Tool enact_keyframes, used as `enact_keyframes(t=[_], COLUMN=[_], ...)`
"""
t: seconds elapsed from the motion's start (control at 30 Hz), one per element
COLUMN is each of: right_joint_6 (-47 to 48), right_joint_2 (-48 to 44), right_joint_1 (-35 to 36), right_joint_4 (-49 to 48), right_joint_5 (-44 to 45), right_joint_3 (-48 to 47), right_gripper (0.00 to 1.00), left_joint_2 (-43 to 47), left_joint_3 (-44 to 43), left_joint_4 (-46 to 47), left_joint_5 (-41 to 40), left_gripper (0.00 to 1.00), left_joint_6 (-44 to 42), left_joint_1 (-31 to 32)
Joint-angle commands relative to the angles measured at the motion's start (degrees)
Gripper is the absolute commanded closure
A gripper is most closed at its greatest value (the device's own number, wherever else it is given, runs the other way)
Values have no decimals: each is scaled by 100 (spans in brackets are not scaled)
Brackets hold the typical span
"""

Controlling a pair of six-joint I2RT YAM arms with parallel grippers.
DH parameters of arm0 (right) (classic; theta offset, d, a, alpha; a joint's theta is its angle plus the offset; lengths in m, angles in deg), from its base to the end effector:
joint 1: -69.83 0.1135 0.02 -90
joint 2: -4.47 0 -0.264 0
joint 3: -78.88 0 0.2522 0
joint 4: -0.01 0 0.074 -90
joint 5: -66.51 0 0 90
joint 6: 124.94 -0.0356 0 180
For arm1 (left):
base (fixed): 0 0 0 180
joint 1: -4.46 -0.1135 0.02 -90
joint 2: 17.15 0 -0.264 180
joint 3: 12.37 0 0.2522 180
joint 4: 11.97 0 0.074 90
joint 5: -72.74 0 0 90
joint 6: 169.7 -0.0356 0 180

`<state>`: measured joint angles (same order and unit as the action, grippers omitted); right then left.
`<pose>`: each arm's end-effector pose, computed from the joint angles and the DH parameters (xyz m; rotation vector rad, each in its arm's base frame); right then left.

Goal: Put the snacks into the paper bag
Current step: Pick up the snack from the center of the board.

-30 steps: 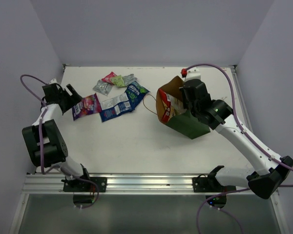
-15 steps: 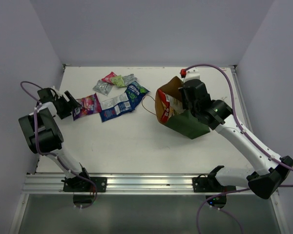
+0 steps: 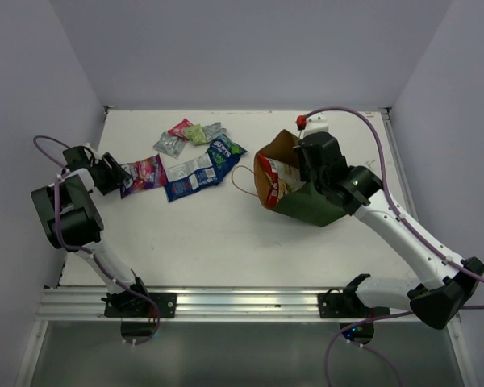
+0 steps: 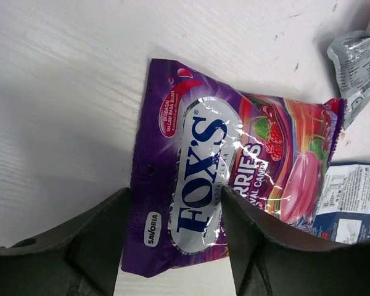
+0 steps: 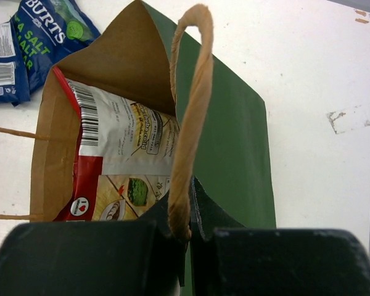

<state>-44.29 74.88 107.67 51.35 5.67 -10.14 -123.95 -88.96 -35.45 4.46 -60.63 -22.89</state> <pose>0.2151 0.1451 0.3859 -0.2214 2.0509 -0.0405 0.3415 0.1618 0.1531 -0.8256 2.3172 -0.4116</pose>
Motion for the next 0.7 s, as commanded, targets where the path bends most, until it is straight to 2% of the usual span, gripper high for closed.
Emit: enact_keyframes(t=[0.0,0.33,0.43,0.53,0.67], right_joint_6=[73,82,73,64,64], right_joint_2=[-89,-63,-63,-54,-63], right_joint_1=[-23,-14,-14,-14,-23], right_joint_4=[-181,-208,-208,-199,-181], right_joint_5=[28,1,1,-25,-8], right_joint_3=[82,82,91,73,30], right_gripper=[100,100,100,100,100], left_joint_2=[-420,-596,-578,-535,-237], left_joint_3=[201,315,315,315,376], left_joint_4=[-154,-4,-4,5,110], left_joint_5=[-159,78,166,403,667], left_gripper=[37,68,80,99,100], left_joint_6=[44,123,114,114,254], left_joint_1=[-7,19,37,37,37])
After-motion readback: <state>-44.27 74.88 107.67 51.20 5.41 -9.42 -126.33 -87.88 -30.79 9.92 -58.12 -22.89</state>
